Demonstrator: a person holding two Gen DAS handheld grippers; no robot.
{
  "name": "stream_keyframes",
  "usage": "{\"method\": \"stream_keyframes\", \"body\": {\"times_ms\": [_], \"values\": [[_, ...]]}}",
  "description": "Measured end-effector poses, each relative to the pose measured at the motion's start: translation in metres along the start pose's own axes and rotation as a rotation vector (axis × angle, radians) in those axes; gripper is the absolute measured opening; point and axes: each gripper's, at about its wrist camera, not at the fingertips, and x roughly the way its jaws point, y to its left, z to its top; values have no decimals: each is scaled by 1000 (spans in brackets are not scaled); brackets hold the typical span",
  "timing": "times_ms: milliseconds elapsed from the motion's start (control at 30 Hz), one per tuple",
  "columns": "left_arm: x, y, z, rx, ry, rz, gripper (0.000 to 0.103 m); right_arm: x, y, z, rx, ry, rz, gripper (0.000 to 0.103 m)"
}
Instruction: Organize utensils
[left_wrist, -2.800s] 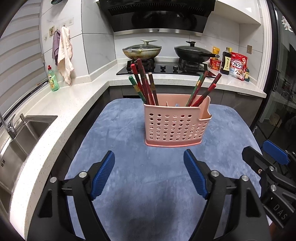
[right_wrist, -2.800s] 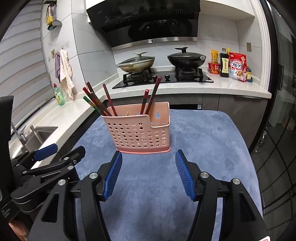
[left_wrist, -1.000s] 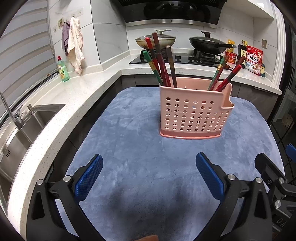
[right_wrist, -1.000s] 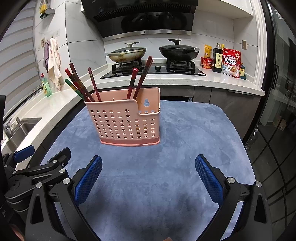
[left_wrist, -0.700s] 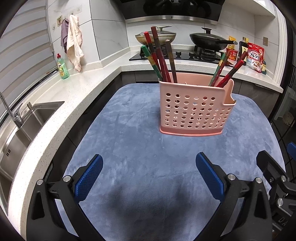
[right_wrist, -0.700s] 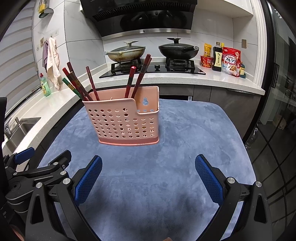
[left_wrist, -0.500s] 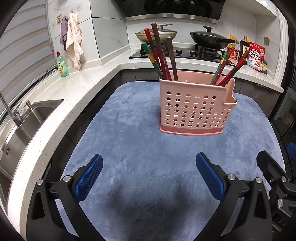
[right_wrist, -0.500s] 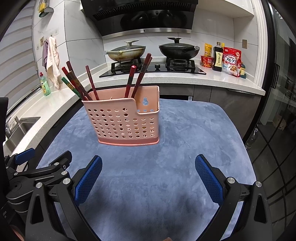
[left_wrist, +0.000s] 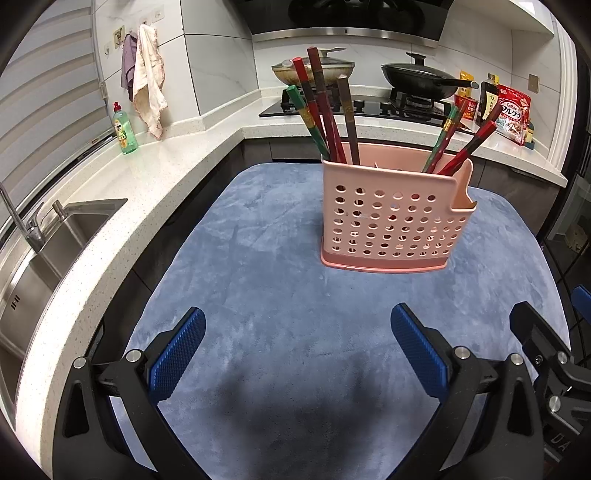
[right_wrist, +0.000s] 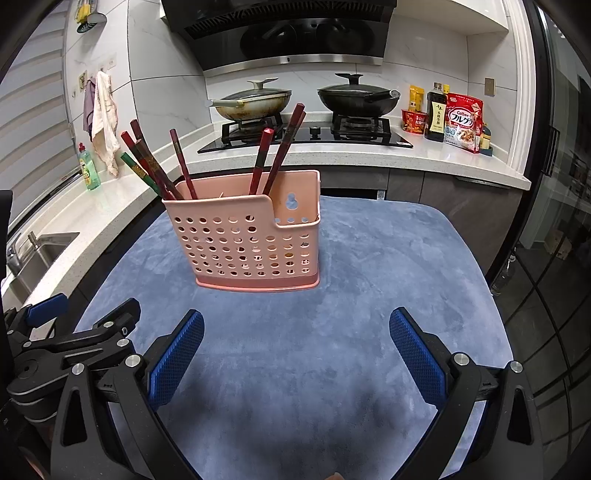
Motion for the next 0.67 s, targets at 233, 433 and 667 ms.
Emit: {"method": "stream_keyframes", "body": {"times_ms": [233, 433, 667], "values": [[0, 2, 1, -3, 0, 1, 96, 3, 3, 3, -8, -2, -3, 97], [0, 2, 2, 2, -8, 2, 96, 3, 4, 4, -8, -4, -5, 97], [0, 1, 5, 9, -26, -3, 96, 4, 3, 5, -4, -11, -16, 97]]}}
